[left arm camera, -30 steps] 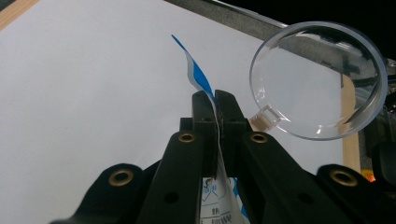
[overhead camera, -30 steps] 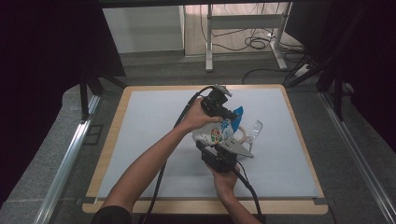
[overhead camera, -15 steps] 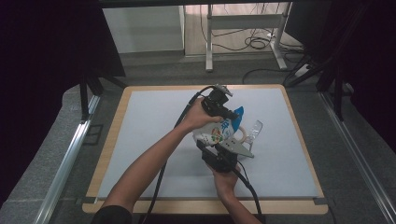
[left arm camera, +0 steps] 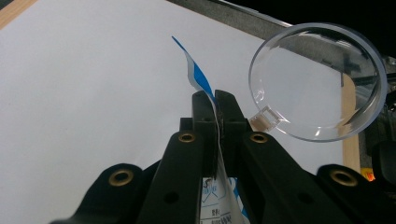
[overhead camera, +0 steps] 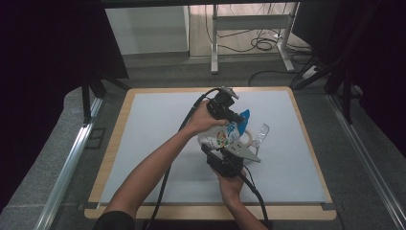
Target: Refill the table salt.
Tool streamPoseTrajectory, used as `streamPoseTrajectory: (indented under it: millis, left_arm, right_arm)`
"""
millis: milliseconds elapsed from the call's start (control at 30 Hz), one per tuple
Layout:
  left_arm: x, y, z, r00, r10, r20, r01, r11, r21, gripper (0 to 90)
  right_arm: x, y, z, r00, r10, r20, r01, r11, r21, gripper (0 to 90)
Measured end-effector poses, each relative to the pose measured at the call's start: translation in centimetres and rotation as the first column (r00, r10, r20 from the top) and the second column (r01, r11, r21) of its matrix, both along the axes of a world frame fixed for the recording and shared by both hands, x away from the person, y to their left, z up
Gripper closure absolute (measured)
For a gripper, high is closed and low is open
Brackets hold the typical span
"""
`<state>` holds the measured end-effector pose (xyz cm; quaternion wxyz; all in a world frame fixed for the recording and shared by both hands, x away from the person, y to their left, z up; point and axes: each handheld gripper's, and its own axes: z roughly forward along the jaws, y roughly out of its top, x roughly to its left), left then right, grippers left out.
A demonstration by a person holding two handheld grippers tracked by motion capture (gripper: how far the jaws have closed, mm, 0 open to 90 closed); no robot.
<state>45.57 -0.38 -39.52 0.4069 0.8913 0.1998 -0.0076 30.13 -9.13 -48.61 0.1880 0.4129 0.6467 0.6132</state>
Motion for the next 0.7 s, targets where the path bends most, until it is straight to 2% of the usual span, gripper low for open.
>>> streamPoseTrajectory:
  millis: [700]
  left_arm:
    - [0.19, 0.0, -0.25, 1.0, 0.005, 0.0, -0.005, 1.0, -0.004, 88.9]
  right_arm:
    - [0.29, -0.08, -0.13, 1.0, 0.007, -0.005, -0.007, 1.0, -0.002, 60.5]
